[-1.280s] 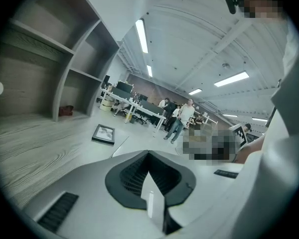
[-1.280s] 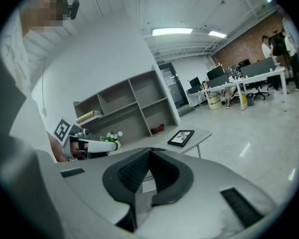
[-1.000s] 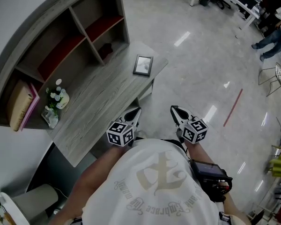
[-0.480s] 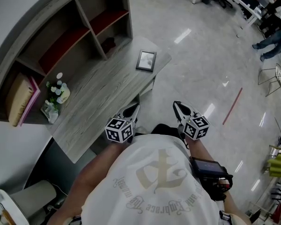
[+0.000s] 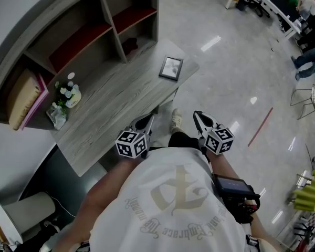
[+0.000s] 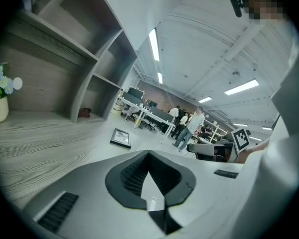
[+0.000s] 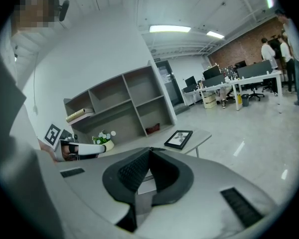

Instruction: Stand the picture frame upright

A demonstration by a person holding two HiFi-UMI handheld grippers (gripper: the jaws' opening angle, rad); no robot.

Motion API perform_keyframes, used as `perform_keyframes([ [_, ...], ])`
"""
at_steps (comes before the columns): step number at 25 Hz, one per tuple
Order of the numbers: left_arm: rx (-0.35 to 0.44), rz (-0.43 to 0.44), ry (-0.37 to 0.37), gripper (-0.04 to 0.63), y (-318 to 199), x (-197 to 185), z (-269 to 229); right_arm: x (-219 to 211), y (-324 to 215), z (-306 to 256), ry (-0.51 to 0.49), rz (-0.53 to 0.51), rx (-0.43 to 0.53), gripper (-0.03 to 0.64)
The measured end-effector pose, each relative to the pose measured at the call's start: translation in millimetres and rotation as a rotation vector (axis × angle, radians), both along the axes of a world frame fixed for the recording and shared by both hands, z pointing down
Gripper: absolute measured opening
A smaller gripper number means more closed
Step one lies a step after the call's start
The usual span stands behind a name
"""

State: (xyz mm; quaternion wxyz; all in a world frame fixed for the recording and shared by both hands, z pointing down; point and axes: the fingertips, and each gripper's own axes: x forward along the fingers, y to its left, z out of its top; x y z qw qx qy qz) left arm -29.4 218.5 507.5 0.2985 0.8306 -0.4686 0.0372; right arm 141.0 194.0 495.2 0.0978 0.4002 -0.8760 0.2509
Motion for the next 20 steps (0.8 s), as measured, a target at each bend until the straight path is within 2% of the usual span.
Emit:
perform_keyframes([
  [14,-0.045,-0.082,-0.035,0.005,-60.2,-26.5,16.3,-22.3,-76.8,21.2,-0.029,-0.062,-0.034,0.003],
  [20,-0.057,-0.082,-0.055,0.005,-101.6,-27.2,18.3,-32.2,-124.3,24.7,0.01,-0.104,-0.024,0.005],
])
